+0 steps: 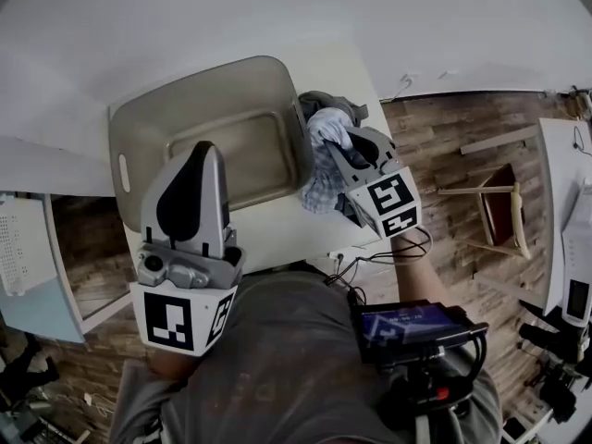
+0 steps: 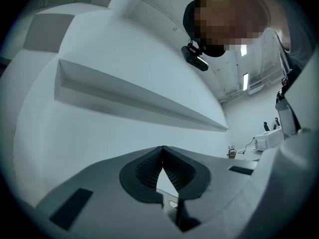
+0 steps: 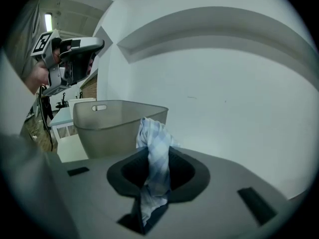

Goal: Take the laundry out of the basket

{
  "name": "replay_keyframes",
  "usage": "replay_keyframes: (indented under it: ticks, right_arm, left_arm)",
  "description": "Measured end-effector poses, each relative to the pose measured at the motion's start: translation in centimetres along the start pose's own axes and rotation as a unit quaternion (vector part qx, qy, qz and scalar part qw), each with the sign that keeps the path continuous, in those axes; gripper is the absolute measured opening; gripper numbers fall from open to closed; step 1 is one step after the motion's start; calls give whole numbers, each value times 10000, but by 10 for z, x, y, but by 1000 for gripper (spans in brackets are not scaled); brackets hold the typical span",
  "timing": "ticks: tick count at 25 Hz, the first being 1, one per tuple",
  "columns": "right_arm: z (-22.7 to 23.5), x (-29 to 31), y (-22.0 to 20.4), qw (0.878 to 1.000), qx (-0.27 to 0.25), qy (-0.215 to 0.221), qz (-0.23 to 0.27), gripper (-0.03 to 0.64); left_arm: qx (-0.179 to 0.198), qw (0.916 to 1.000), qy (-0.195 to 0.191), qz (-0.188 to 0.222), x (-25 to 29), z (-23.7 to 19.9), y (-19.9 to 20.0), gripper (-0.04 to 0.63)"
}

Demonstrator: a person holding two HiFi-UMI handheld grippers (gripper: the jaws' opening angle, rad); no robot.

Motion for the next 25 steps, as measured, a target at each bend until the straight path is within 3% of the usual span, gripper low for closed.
replay_keyframes:
  ticks: [7,15,21,25]
  right_arm:
    - [-6,23,-11,10000,10,-9,-55,106]
    - [-5,5,5,9999,105,-12,129,161]
    - [3,-20,66,9956,271,-118,893,160]
    - [-6,-43,119,9844,467,-115,1695,137]
  left_arm:
    - [85,9998,75,-148,-9,-7,-2,8]
    - [100,9998,142,-30,-25,-5,2,8]
    - [61,9998,115,175,-26,-13,5,8]
    - [31,9996,178,198,-30,-16,8,8]
Point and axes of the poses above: the fingertips, and each gripper's own axes: x forward along the fingers, z to its right, y out of its top, the point moved 5 cm from there along -x, backward along the fingers, and after that the axes turned 13 degrees about -y, right-handed, at the moved point
